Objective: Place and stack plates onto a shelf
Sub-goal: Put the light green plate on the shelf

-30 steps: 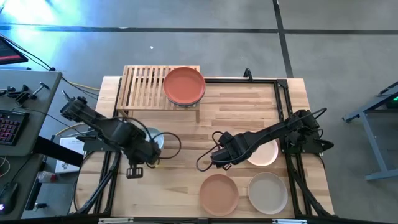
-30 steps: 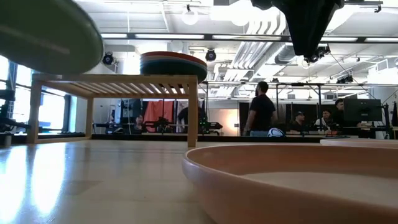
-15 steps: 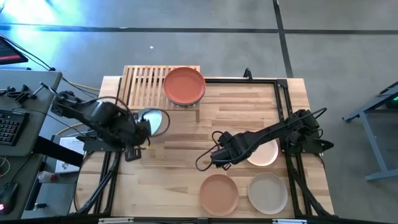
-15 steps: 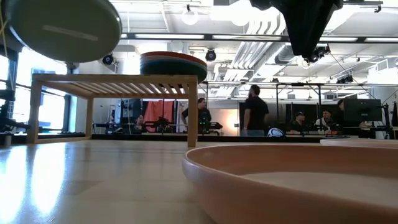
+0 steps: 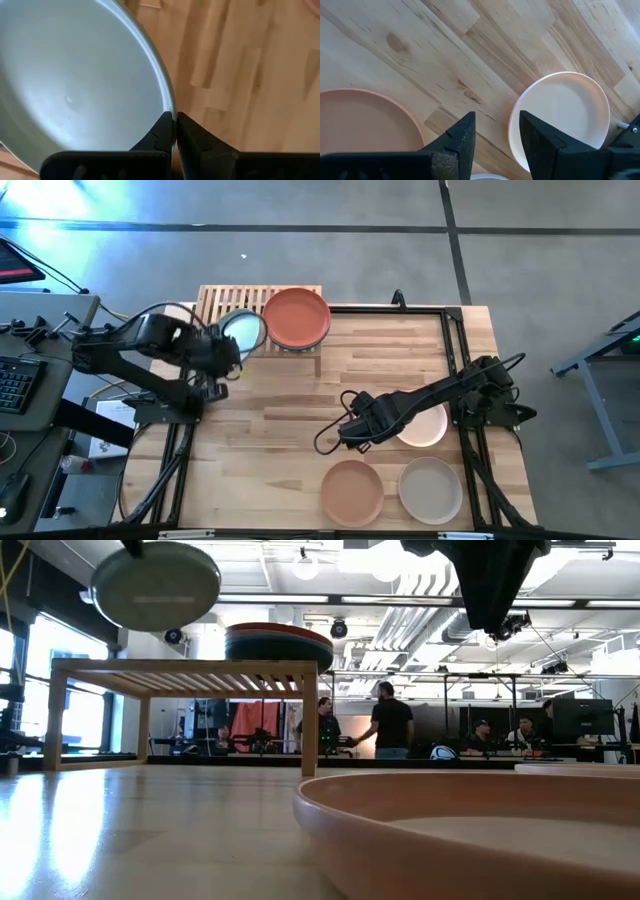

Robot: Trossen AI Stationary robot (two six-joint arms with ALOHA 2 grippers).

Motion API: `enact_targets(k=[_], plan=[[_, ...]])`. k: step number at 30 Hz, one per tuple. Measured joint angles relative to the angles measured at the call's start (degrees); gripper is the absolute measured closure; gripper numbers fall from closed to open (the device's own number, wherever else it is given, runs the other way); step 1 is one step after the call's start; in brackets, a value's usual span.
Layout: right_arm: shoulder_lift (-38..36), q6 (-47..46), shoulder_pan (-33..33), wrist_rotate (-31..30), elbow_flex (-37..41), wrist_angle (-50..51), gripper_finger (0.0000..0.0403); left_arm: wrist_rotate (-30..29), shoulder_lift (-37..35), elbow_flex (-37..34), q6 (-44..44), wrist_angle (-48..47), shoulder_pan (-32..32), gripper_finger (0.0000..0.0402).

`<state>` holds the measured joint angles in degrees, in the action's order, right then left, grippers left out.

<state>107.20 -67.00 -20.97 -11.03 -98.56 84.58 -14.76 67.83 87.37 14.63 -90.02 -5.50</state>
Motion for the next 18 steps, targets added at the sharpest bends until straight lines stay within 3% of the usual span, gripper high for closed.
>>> enact_targets(k=[18], plan=[[0.0,0.0,0.0,0.0,0.0,-0.6,0.0272,-0.4,-1.8,-1.7,-21.1,0.0,25.4,0.0400]])
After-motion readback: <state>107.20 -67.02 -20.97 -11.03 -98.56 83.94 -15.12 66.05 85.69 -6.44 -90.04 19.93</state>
